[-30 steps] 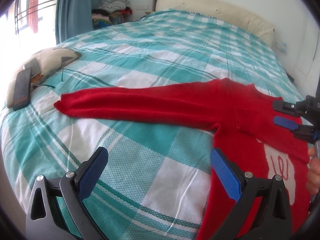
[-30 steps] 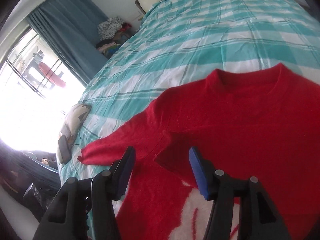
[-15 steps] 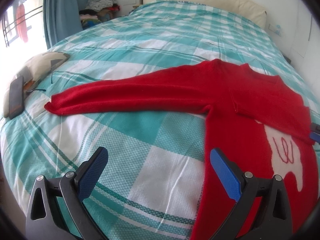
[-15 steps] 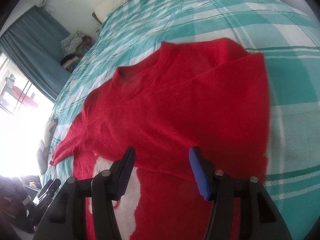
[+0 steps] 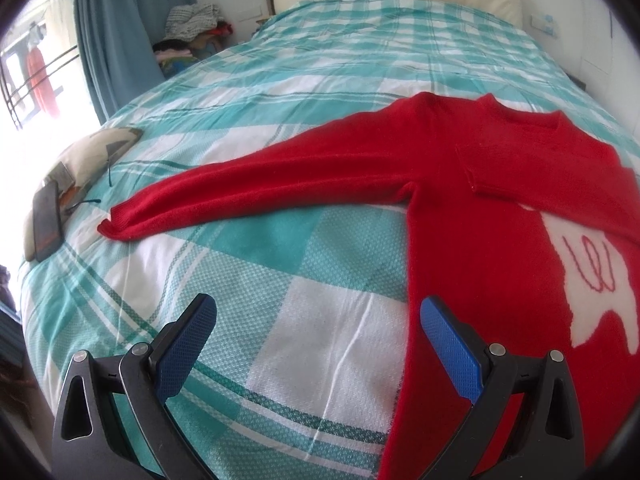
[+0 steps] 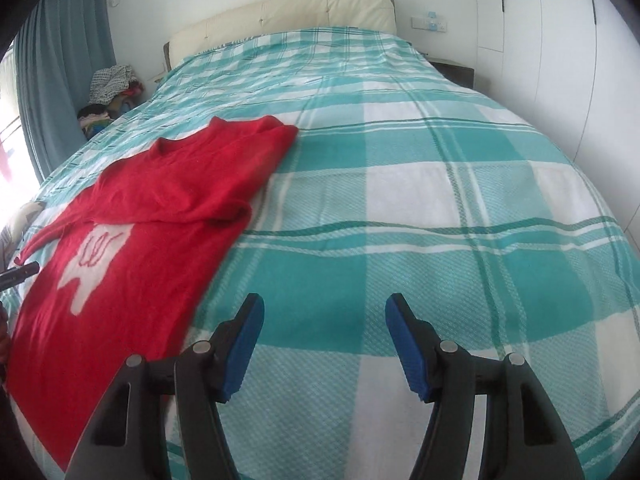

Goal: Fold small clothes
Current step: 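Open the right gripper and withdraw it from the folded sleeve, then grasp the other sleeve cuff with the left gripper and fold it across the body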

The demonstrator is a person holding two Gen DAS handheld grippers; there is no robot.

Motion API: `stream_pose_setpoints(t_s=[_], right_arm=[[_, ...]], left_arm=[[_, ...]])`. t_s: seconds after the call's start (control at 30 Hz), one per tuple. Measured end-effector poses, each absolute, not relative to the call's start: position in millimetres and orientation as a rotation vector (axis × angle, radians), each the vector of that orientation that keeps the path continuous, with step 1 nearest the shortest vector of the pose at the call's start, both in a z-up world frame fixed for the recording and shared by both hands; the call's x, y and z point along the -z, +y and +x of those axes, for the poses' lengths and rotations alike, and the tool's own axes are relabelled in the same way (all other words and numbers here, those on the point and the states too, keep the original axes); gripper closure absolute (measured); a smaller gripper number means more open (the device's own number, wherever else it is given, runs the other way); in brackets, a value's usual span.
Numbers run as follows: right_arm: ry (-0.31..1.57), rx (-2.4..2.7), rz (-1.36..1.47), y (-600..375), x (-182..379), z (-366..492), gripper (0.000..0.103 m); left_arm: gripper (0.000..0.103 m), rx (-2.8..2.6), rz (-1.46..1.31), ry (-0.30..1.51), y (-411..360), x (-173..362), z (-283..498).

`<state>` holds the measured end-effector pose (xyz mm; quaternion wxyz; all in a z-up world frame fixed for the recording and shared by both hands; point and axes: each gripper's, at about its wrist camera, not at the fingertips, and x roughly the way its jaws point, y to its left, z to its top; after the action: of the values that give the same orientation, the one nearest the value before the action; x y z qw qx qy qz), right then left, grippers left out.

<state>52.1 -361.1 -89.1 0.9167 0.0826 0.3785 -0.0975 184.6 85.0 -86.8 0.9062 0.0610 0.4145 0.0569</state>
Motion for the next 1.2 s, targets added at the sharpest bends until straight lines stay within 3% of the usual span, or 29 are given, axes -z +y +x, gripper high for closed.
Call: stream_pose_setpoints(t_s=[0.37, 0.57, 0.83, 1.1, 1.2], right_arm=[[0.774, 0.220, 0.179, -359.7, 102.2, 52.2, 0.025], [0.785, 0.209, 0.174, -358.6, 105.0, 54.2, 0.020], [0.788, 0.201, 0.179, -357.7, 106.0, 52.7, 0.018], [0.797, 0.202, 0.165, -354.3, 106.3, 56.0, 0.016], [0.797, 0.202, 0.166, -354.3, 106.3, 56.1, 0.016]], left_arm=[[0.001, -0.106, 0.187, 0.861, 75.3, 88.8, 184.9], [0.001, -0.048, 0.036, 0.877, 97.7, 74.2, 182.4], [0.001, -0.150, -0.295, 0.887, 222.7, 55.4, 210.9], [0.002, -0.383, -0.458, 0.992, 339.9, 101.2, 257.0], [0.012, -0.410, -0.497, 0.945, 351.3, 109.4, 261.9]])
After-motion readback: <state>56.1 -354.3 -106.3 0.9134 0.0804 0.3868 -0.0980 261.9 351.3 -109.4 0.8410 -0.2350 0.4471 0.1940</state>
